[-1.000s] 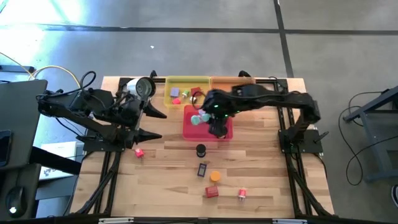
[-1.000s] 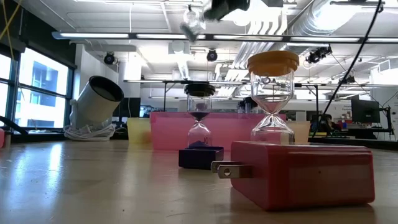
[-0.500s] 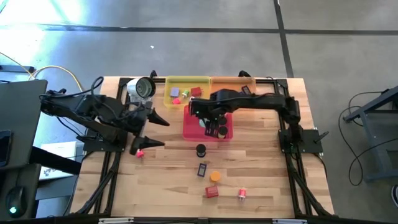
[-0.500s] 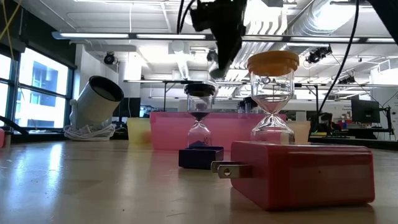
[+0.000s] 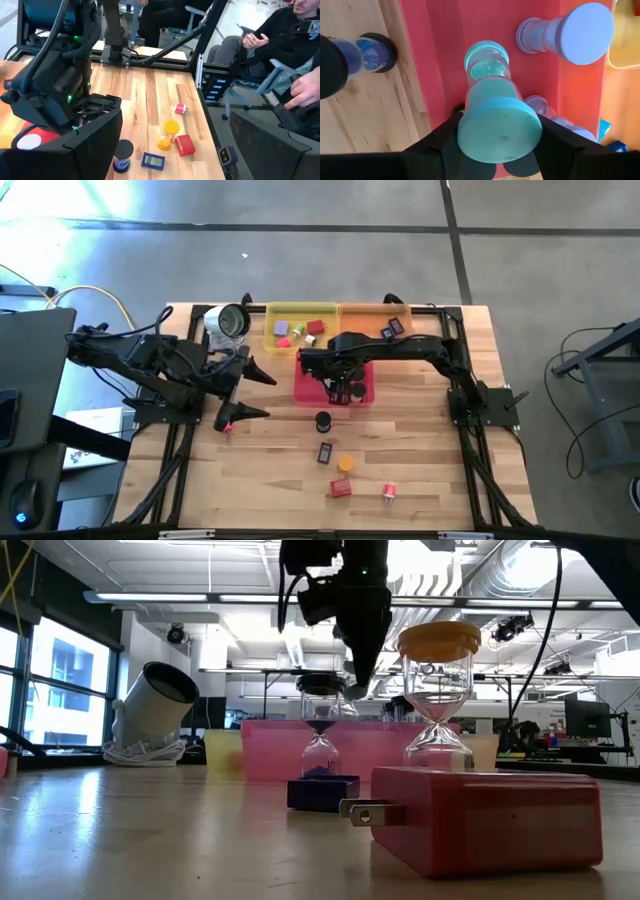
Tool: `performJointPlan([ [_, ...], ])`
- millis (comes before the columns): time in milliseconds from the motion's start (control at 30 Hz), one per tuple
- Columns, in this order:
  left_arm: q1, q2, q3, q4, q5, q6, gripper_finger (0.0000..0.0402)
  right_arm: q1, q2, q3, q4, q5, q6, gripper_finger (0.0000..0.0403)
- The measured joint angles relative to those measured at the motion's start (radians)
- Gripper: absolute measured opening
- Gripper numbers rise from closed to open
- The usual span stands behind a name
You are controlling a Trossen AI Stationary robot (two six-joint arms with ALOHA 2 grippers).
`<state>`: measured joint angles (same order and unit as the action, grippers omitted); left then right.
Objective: Pick & Place Office items
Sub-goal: Put the blue hourglass into the red bin
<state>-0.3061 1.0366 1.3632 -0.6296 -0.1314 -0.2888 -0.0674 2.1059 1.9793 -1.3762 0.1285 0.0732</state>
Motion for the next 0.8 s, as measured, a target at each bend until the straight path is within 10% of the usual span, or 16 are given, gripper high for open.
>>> performJointPlan([
  [800,-0.027,0.056,0.0,-0.003,0.013,-0.007,0.0359,-0.02,0.07,0.0,0.046,0.051,-0.104,0.0194],
])
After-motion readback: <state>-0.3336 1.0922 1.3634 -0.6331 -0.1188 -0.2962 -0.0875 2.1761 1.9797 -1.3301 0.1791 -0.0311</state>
